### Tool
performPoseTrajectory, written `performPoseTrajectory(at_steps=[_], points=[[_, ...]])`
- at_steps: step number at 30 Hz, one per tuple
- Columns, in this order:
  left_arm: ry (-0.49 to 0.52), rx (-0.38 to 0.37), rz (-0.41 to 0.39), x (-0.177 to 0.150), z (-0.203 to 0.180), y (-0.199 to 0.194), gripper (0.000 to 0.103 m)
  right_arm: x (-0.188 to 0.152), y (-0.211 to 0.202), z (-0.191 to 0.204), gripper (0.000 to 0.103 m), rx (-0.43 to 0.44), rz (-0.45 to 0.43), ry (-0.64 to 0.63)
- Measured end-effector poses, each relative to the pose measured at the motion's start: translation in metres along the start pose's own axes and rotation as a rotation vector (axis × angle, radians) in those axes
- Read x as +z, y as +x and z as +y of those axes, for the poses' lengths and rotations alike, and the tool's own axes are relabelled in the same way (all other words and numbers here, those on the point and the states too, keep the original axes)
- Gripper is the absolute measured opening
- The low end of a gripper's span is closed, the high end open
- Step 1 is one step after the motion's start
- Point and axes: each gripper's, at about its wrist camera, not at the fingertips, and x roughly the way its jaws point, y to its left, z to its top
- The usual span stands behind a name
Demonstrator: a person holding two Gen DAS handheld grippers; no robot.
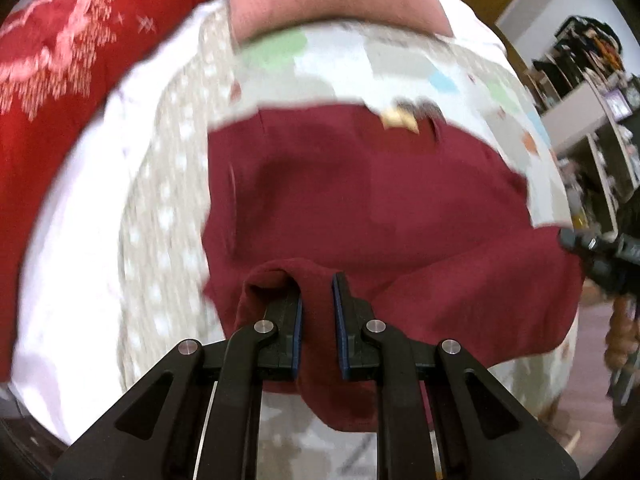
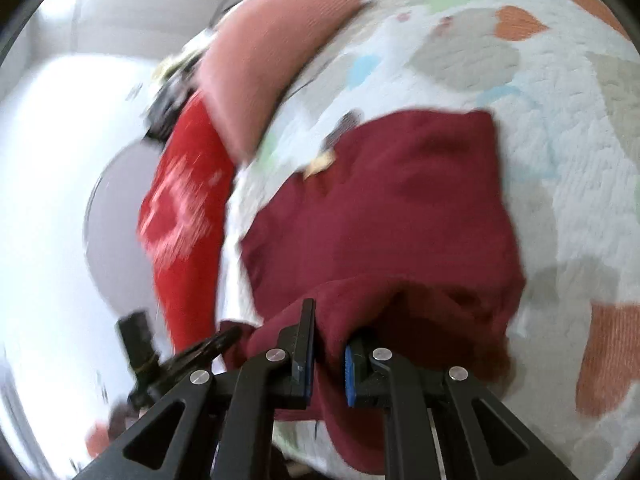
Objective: Fold small clothes
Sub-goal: 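Lift the hem with both tools, fold it toward the collar, open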
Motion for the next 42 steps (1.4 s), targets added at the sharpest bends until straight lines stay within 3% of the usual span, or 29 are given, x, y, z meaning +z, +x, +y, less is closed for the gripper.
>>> performPoseTrajectory(at_steps=[2, 3, 4, 6, 10, 12, 14, 18, 20, 22, 23, 24, 26, 29, 32, 34, 36, 38, 40, 41, 42], points=[[-0.017, 0.018, 0.001, 0.018, 0.005, 0.012, 0.012, 0.016, 0.017, -0.011, 0.016, -0.068, 0.009, 0.045], [-0.038, 0.029, 0.022, 0.025, 0.01, 0.018, 0.012, 0.022, 0.02, -0.013, 0.028, -0.102, 0.023, 0.058], [-0.055, 0.02, 0.039, 0.028, 0.011, 0.022, 0.012, 0.025, 0.021, -0.015, 0.034, -0.124, 0.022, 0.065], [-0.099, -0.017, 0.053, 0.028, 0.021, 0.022, 0.014, 0.023, 0.009, -0.013, 0.048, -0.109, -0.025, 0.048], [-0.136, -0.052, 0.034, 0.012, 0.04, 0.001, 0.02, 0.006, -0.02, -0.019, 0.049, -0.091, -0.049, 0.045], [-0.141, -0.028, 0.016, 0.001, 0.039, -0.005, 0.031, -0.006, -0.023, -0.021, 0.049, -0.084, -0.03, 0.042], [-0.146, 0.0, -0.012, -0.012, 0.04, -0.015, 0.034, -0.021, -0.025, -0.019, 0.049, -0.08, 0.0, 0.018], [-0.192, -0.042, -0.002, -0.036, 0.045, -0.017, 0.038, -0.043, -0.002, -0.007, 0.049, -0.075, 0.079, -0.067], [-0.206, -0.041, 0.038, -0.043, 0.045, -0.002, 0.044, -0.045, 0.018, -0.008, 0.049, -0.129, 0.121, -0.096], [-0.218, -0.041, 0.067, -0.046, 0.043, 0.01, 0.044, -0.044, 0.032, -0.007, 0.042, -0.144, 0.141, -0.113], [-0.228, -0.055, 0.073, -0.046, 0.043, 0.015, 0.044, -0.043, 0.034, -0.006, 0.026, -0.135, 0.142, -0.12], [-0.24, -0.073, 0.068, -0.044, 0.042, 0.017, 0.044, -0.042, 0.035, -0.003, 0.018, -0.118, 0.137, -0.131], [-0.249, -0.108, 0.038, -0.036, 0.038, 0.016, 0.043, -0.035, 0.031, 0.004, 0.012, -0.064, 0.112, -0.127], [-0.201, -0.128, 0.014, -0.014, 0.025, 0.013, 0.027, -0.016, 0.017, 0.01, 0.005, 0.027, 0.055, -0.089], [-0.167, -0.13, -0.04, 0.021, 0.016, 0.008, 0.022, 0.018, 0.004, 0.012, 0.005, 0.111, -0.047, -0.017], [-0.193, -0.146, -0.063, 0.045, 0.019, 0.011, 0.022, 0.04, -0.003, 0.012, 0.004, 0.105, -0.111, 0.006], [-0.218, -0.11, -0.068, 0.068, 0.022, 0.019, 0.022, 0.067, -0.002, 0.011, 0.005, 0.045, -0.171, 0.015], [-0.234, -0.086, -0.067, 0.078, 0.025, 0.02, 0.022, 0.079, -0.001, 0.014, 0.005, -0.025, -0.165, 0.005], [-0.22, -0.095, -0.085, 0.075, 0.027, 0.011, 0.022, 0.071, -0.008, 0.023, 0.011, 0.0, -0.125, -0.039], [-0.205, -0.086, -0.088, 0.071, 0.027, 0.007, 0.022, 0.06, -0.011, 0.028, 0.028, -0.005, -0.1, -0.072], [-0.19, -0.075, -0.09, 0.065, 0.028, 0.003, 0.022, 0.04, -0.014, 0.032, 0.054, -0.051, -0.064, -0.121]])
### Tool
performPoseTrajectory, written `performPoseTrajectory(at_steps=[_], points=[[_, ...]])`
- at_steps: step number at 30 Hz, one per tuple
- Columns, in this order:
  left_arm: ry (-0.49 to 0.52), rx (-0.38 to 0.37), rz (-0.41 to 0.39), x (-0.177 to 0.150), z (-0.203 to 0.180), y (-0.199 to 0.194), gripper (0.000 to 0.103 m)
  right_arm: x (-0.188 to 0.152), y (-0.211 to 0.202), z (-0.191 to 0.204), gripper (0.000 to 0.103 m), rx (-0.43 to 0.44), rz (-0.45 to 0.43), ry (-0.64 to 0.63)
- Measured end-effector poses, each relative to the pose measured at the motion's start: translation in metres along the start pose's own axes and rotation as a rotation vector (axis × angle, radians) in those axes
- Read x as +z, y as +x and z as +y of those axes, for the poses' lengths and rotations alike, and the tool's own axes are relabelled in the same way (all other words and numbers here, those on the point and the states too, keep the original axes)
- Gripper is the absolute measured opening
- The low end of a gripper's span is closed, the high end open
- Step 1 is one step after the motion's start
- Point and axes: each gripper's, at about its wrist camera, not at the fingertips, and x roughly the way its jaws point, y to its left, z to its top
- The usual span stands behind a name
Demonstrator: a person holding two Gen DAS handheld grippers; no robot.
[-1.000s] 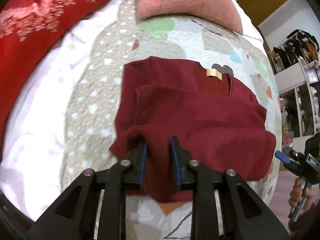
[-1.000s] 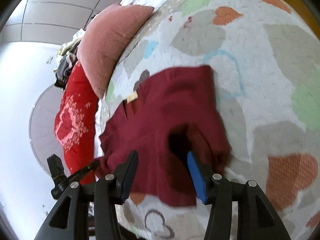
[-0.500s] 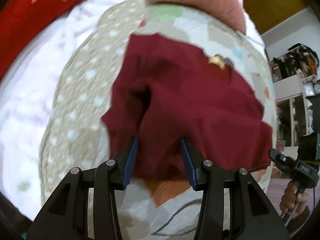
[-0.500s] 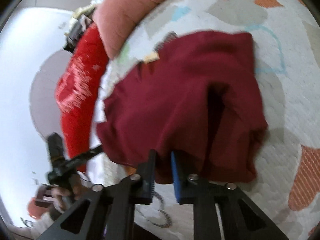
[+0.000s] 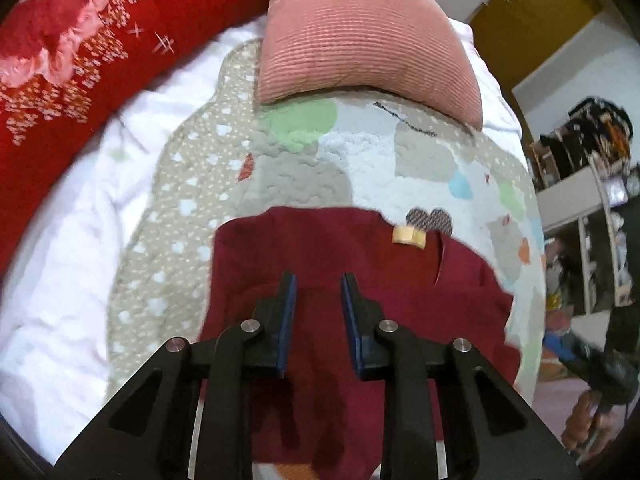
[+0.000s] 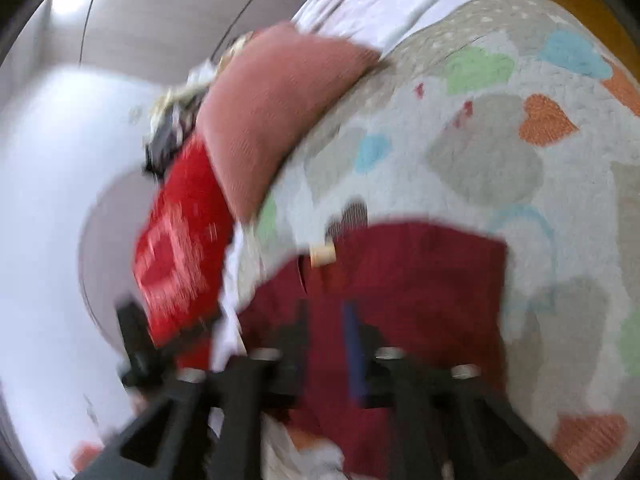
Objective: Fold small clothes
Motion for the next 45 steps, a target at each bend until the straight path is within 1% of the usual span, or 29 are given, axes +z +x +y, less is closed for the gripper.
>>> performPoseTrajectory(at_steps=[1, 2, 5, 7, 8, 9, 11, 14, 15, 17, 18, 20, 22, 23, 24, 25, 26, 28, 30, 32, 33, 35, 36, 38, 39, 40, 41, 44, 45], points=[[0.008, 0.012, 0.007, -0.007, 0.003, -0.002, 0.022, -0.017, -0.001, 0.002, 0.06, -0.036, 0.033, -0.035], [0.008, 0.024, 0.017, -0.014, 0.006, -0.003, 0.022, -0.032, 0.002, 0.002, 0.061, -0.068, 0.076, -0.067], [-0.03, 0.035, 0.038, -0.034, 0.02, -0.005, 0.022, -0.069, 0.022, -0.003, 0.061, -0.121, 0.215, -0.095], [-0.072, 0.019, 0.04, -0.046, 0.028, -0.011, 0.022, -0.082, 0.038, -0.013, 0.059, -0.121, 0.269, -0.066], [-0.092, 0.013, 0.042, -0.053, 0.031, -0.014, 0.022, -0.088, 0.05, -0.017, 0.045, -0.102, 0.302, -0.049], [-0.11, 0.01, 0.044, -0.059, 0.033, -0.016, 0.022, -0.088, 0.055, -0.016, 0.027, -0.073, 0.311, -0.042], [-0.137, -0.003, 0.042, -0.068, 0.035, -0.02, 0.022, -0.084, 0.058, -0.011, 0.016, -0.015, 0.282, -0.04], [-0.157, -0.022, 0.017, -0.078, 0.037, -0.03, 0.022, -0.052, 0.049, 0.001, 0.015, 0.081, 0.179, -0.026], [-0.155, -0.018, 0.01, -0.08, 0.036, -0.032, 0.022, -0.031, 0.045, 0.001, 0.014, 0.101, 0.119, -0.005], [-0.131, -0.005, -0.013, -0.083, 0.032, -0.037, 0.022, -0.001, 0.041, -0.003, 0.014, 0.091, 0.032, 0.026], [-0.118, -0.005, -0.019, -0.085, 0.03, -0.037, 0.022, 0.02, 0.041, -0.011, 0.014, 0.058, -0.038, 0.067], [-0.091, -0.018, -0.003, -0.087, 0.024, -0.033, 0.022, 0.046, 0.046, -0.02, 0.014, 0.005, -0.101, 0.126], [-0.055, -0.009, 0.014, -0.087, 0.015, -0.025, 0.022, 0.062, 0.062, -0.034, 0.015, -0.044, -0.087, 0.175], [-0.03, -0.002, 0.017, -0.086, 0.009, -0.02, 0.022, 0.064, 0.069, -0.04, 0.019, -0.06, -0.062, 0.203], [-0.009, 0.0, 0.019, -0.084, 0.003, -0.017, 0.022, 0.064, 0.069, -0.043, 0.031, -0.059, -0.063, 0.22], [0.016, 0.004, 0.019, -0.081, -0.003, -0.012, 0.022, 0.06, 0.062, -0.043, 0.039, -0.054, -0.091, 0.215], [0.046, 0.009, 0.014, -0.077, -0.01, -0.007, 0.022, 0.06, 0.056, -0.042, 0.051, -0.054, -0.111, 0.211], [0.091, 0.032, -0.008, -0.064, -0.02, 0.001, 0.022, 0.048, 0.035, -0.042, 0.051, -0.048, -0.157, 0.216], [0.105, 0.047, -0.029, -0.047, -0.024, 0.011, 0.022, 0.034, 0.023, -0.037, 0.051, -0.032, -0.154, 0.183], [0.094, 0.075, -0.04, -0.027, -0.022, 0.027, 0.022, 0.024, 0.025, -0.023, 0.051, -0.092, -0.114, 0.068], [0.09, 0.091, -0.04, -0.019, -0.021, 0.034, 0.022, 0.021, 0.03, -0.018, 0.048, -0.118, -0.097, 0.015], [0.081, 0.153, -0.018, -0.005, -0.014, 0.055, 0.023, 0.012, 0.043, -0.013, 0.041, -0.164, -0.052, -0.098], [0.071, 0.18, 0.003, 0.0, -0.01, 0.066, 0.023, 0.009, 0.056, -0.011, 0.041, -0.203, -0.039, -0.15], [0.041, 0.198, 0.048, 0.005, 0.001, 0.084, 0.023, 0.013, 0.074, -0.015, 0.039, -0.27, -0.037, -0.17], [0.022, 0.201, 0.061, 0.008, 0.006, 0.091, 0.023, 0.019, 0.087, -0.024, 0.038, -0.357, -0.023, -0.164], [0.016, 0.2, 0.062, 0.009, 0.008, 0.092, 0.023, 0.023, 0.093, -0.032, 0.036, -0.409, -0.015, -0.152], [0.019, 0.203, 0.06, 0.01, 0.008, 0.092, 0.023, 0.027, 0.094, -0.039, 0.031, -0.424, -0.014, -0.14], [0.039, 0.215, 0.061, 0.011, 0.005, 0.088, 0.023, 0.036, 0.082, -0.04, 0.031, -0.433, -0.057, -0.106], [0.042, 0.216, 0.058, 0.011, 0.004, 0.086, 0.023, 0.036, 0.073, -0.035, 0.031, -0.419, -0.066, -0.108]])
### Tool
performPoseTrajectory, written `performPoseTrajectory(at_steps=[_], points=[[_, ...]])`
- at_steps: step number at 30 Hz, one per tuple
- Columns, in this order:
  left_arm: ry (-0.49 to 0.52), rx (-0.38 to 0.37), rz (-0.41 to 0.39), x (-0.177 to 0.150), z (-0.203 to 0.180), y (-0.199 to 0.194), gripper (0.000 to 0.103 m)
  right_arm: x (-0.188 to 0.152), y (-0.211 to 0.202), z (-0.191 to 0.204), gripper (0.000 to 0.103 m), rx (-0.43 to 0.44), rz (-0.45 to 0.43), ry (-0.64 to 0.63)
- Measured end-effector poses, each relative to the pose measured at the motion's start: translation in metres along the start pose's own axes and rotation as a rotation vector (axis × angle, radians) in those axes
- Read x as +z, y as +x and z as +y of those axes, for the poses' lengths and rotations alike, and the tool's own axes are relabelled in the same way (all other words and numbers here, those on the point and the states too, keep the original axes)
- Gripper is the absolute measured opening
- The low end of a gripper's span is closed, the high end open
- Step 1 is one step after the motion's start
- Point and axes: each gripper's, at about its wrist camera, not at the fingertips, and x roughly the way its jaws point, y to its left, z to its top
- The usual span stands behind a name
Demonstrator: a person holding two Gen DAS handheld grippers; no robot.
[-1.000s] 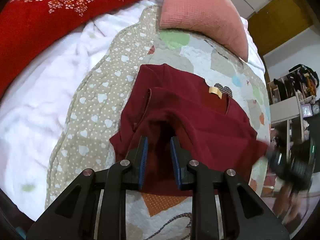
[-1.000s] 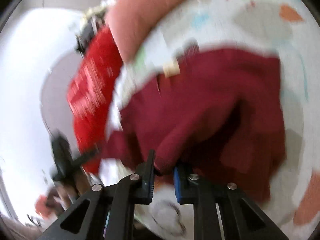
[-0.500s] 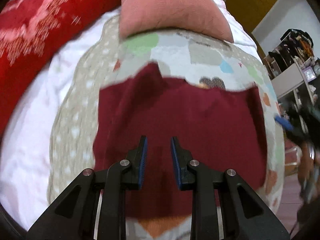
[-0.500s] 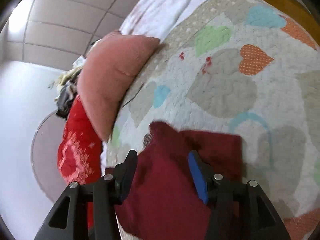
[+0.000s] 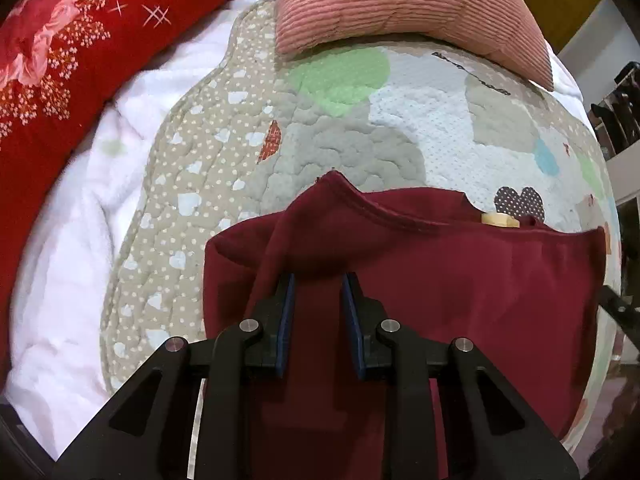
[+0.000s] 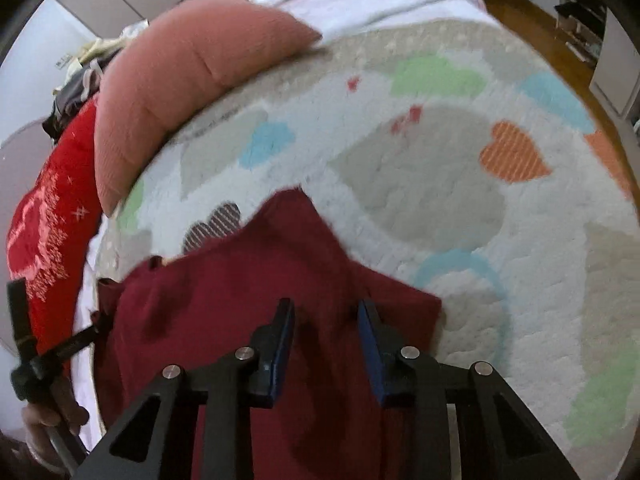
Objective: Fold small clothes
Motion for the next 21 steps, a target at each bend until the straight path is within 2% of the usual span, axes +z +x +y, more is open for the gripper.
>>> performPoseTrajectory(at_steps=[3, 6, 9, 11, 12, 13, 15, 20, 21], points=[[0.0, 0.0, -0.01, -0.001, 0.001, -0.005, 0.023, -0.006, -0.021, 0.014, 0.033, 0.067, -0.014, -0.028], [-0.018, -0.004, -0.016, -0.002, 0.003, -0.009, 0.023, -0.019, -0.024, 0.035, 0.034, 0.073, -0.012, -0.117], [-0.016, 0.001, -0.023, -0.004, -0.001, -0.013, 0.023, -0.028, -0.001, 0.048, 0.037, 0.02, 0.03, -0.191], [-0.009, 0.005, -0.021, -0.005, -0.002, -0.015, 0.023, -0.027, 0.03, 0.045, 0.037, -0.041, 0.11, -0.195], [-0.007, 0.006, -0.021, -0.006, -0.003, -0.017, 0.023, -0.025, 0.036, 0.045, 0.037, -0.038, 0.132, -0.185], [-0.005, 0.004, -0.025, -0.005, -0.003, -0.019, 0.024, -0.022, 0.035, 0.047, 0.037, -0.036, 0.134, -0.179], [-0.01, -0.007, -0.032, -0.006, -0.002, -0.023, 0.031, -0.018, 0.02, 0.055, 0.037, -0.031, 0.093, -0.203], [-0.012, -0.016, -0.039, -0.008, 0.002, -0.035, 0.032, -0.018, -0.004, 0.062, 0.04, 0.019, 0.063, -0.171], [-0.016, -0.023, -0.041, -0.01, 0.003, -0.037, 0.035, -0.02, -0.005, 0.063, 0.04, 0.023, 0.059, -0.168]])
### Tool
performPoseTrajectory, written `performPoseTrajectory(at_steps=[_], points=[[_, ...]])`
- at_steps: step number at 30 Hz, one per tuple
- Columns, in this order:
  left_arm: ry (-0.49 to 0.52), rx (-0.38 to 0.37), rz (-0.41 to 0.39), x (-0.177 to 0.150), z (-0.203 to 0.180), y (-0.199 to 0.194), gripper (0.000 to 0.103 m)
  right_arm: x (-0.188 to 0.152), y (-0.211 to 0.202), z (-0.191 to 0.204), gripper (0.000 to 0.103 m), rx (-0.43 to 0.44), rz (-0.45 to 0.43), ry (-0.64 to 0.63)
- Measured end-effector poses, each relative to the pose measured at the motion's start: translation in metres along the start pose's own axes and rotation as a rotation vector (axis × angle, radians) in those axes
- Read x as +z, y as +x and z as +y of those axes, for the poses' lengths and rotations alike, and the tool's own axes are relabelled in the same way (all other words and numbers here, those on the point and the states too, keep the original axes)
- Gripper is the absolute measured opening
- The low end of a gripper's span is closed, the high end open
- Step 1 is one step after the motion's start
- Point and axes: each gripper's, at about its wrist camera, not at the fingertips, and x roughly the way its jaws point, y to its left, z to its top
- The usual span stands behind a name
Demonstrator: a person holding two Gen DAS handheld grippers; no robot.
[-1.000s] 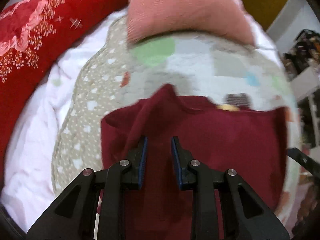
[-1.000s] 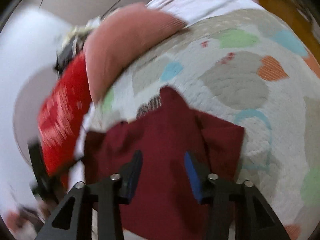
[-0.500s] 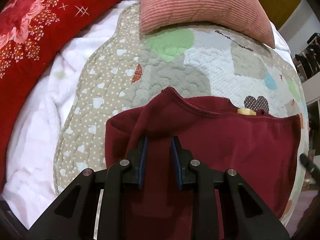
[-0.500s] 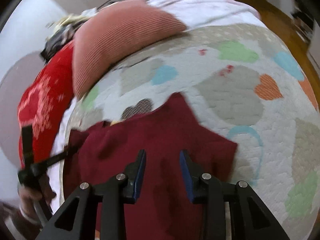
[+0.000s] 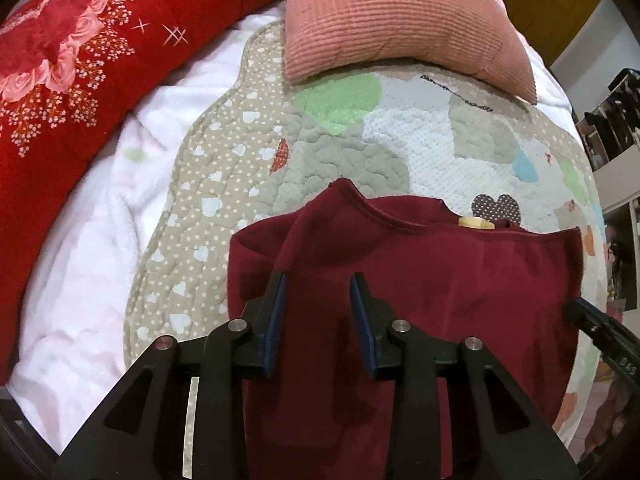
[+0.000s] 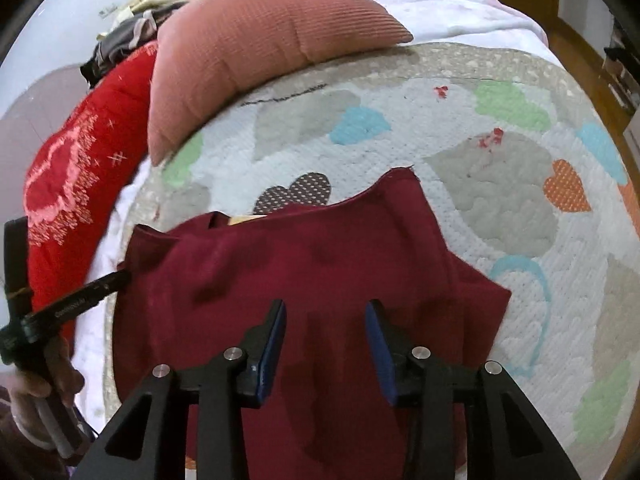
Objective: Fold small clothes
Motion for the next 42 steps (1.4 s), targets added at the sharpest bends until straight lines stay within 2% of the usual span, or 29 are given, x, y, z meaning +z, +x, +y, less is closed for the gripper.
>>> performPoseTrajectory(at_steps=[2, 4, 7, 10, 11, 13, 16, 20, 23, 26, 28, 31, 33, 36, 38, 39, 40, 41, 42], points=[[-0.018, -0.021, -0.001, -0.005, 0.007, -0.005, 0.04, 0.001, 0.003, 0.002, 0.041, -0.01, -0.001, -0.003], [-0.045, -0.039, 0.005, -0.013, 0.016, -0.009, 0.041, -0.003, 0.012, -0.003, 0.045, -0.046, 0.016, 0.009], [-0.095, -0.061, 0.017, -0.031, 0.034, -0.013, 0.044, -0.009, 0.041, -0.016, 0.048, -0.077, 0.089, 0.041], [-0.16, -0.085, 0.022, -0.054, 0.057, -0.016, 0.047, -0.003, 0.032, -0.001, 0.048, -0.088, 0.078, 0.015], [-0.185, -0.093, 0.024, -0.062, 0.065, -0.017, 0.051, 0.001, 0.027, 0.009, 0.048, -0.038, 0.065, 0.015], [-0.239, -0.113, 0.028, -0.078, 0.079, -0.016, 0.052, 0.008, 0.024, 0.028, 0.048, 0.028, 0.061, 0.011], [-0.292, -0.136, 0.058, -0.096, 0.09, -0.009, 0.052, 0.018, 0.031, 0.077, 0.049, 0.146, 0.083, -0.055], [-0.307, -0.167, 0.064, -0.112, 0.089, -0.004, 0.052, 0.026, 0.061, 0.152, 0.051, 0.206, 0.127, -0.162], [-0.322, -0.198, 0.06, -0.12, 0.086, -0.002, 0.053, 0.024, 0.083, 0.189, 0.058, 0.211, 0.165, -0.208], [-0.329, -0.21, 0.063, -0.127, 0.085, 0.003, 0.058, 0.023, 0.113, 0.219, 0.062, 0.184, 0.22, -0.228], [-0.344, -0.228, 0.066, -0.133, 0.087, 0.007, 0.058, 0.022, 0.124, 0.231, 0.064, 0.167, 0.236, -0.244], [-0.364, -0.25, 0.042, -0.139, 0.089, 0.009, 0.062, 0.02, 0.134, 0.247, 0.074, 0.13, 0.231, -0.281], [-0.362, -0.258, 0.031, -0.142, 0.088, 0.01, 0.067, 0.018, 0.145, 0.258, 0.075, 0.049, 0.233, -0.307], [-0.366, -0.259, 0.023, -0.146, 0.086, 0.013, 0.069, 0.02, 0.157, 0.264, 0.077, -0.02, 0.238, -0.318], [-0.354, -0.255, 0.011, -0.149, 0.084, 0.014, 0.07, 0.02, 0.164, 0.268, 0.077, -0.054, 0.241, -0.349], [-0.347, -0.251, 0.004, -0.149, 0.082, 0.013, 0.071, 0.02, 0.165, 0.269, 0.072, -0.056, 0.242, -0.357], [-0.342, -0.244, -0.001, -0.15, 0.079, 0.011, 0.071, 0.021, 0.164, 0.267, 0.064, -0.058, 0.234, -0.361], [-0.334, -0.24, -0.002, -0.15, 0.076, 0.01, 0.071, 0.022, 0.16, 0.262, 0.052, -0.062, 0.217, -0.349], [-0.326, -0.243, -0.002, -0.149, 0.073, 0.009, 0.06, 0.025, 0.156, 0.253, 0.042, -0.028, 0.216, -0.32]])
